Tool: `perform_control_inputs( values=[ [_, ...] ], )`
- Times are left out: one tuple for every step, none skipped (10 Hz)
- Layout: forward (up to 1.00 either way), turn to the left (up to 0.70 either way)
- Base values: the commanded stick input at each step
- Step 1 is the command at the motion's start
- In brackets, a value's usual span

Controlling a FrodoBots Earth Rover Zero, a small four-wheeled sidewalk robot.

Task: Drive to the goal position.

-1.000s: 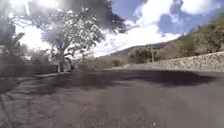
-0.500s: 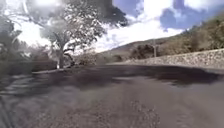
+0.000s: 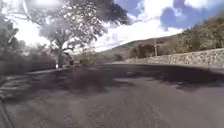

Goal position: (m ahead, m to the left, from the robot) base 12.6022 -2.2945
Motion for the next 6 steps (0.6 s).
perform_control_inputs(
  values=[
    [0.33,0.0],
    [0.62,0.0],
    [0.7,0.0],
    [0.7,0.0],
    [0.7,0.0],
    [0.7,0.0]
  ],
)
